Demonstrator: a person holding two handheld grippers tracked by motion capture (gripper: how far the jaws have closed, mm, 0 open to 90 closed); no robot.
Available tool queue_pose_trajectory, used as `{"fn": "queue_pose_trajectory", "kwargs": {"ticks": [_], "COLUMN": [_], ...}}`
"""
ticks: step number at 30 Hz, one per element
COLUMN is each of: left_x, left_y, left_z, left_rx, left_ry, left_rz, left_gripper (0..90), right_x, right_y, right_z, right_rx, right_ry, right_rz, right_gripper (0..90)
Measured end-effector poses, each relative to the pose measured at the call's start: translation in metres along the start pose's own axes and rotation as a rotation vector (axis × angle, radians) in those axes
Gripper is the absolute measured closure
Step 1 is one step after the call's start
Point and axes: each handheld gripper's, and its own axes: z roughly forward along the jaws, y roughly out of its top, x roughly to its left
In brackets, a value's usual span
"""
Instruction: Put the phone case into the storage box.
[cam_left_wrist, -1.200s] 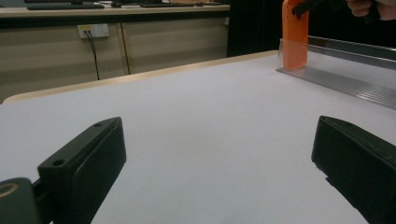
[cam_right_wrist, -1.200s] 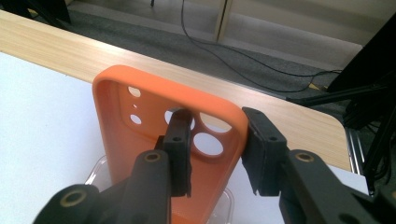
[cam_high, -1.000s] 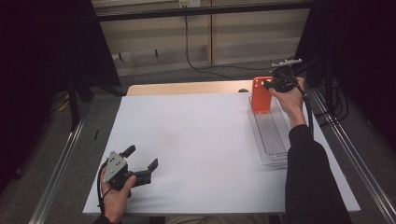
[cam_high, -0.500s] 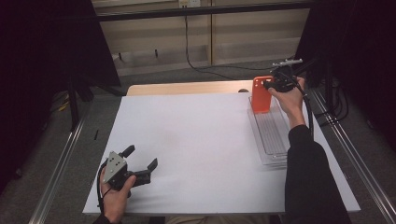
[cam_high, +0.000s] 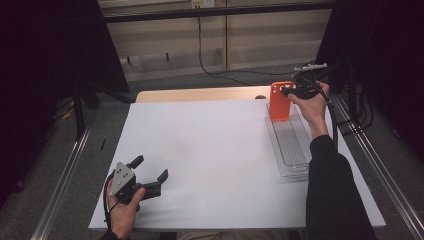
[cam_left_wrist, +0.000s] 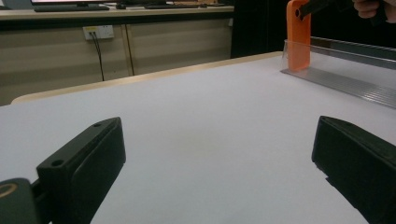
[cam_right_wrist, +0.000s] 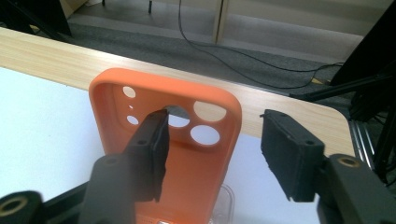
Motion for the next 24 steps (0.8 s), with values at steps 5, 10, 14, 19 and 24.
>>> {"fn": "queue_pose_trajectory", "kwargs": {"ticks": [5, 10, 14, 19, 24], "left_x": [-0.0004, -0.0004, -0.0003, 0.0000, 0.0007], "left_y": [0.0001, 0.0002, 0.0006, 0.0006, 0.0009], "left_z": [0.0002, 0.0002, 0.0003, 0.0000, -0.0001], "left_rx": [-0.005, -0.008, -0.006, -0.009, -0.018], "left_ry": [0.000, 0.003, 0.004, 0.015, 0.023], "left_rz": [-0.004, -0.005, 0.001, -0.002, -0.014], "left_gripper": [2.7, 2.7, 2.7, 2.7, 2.8], "right_x": [-0.0009, -0.0016, -0.0004, -0.0002, -0.0007], "right_y": [0.0010, 0.0000, -0.0014, -0.0017, -0.0030], "right_z": [-0.0034, -0.0042, -0.0048, -0.0062, -0.0079], "right_rx": [-0.010, -0.003, -0.008, -0.024, -0.037], "right_ry": [0.002, 0.006, 0.013, 0.005, 0.000], "right_rz": [0.011, 0.026, 0.037, 0.047, 0.061], "right_gripper": [30.4, 20.9, 17.6, 15.2, 11.3]}}
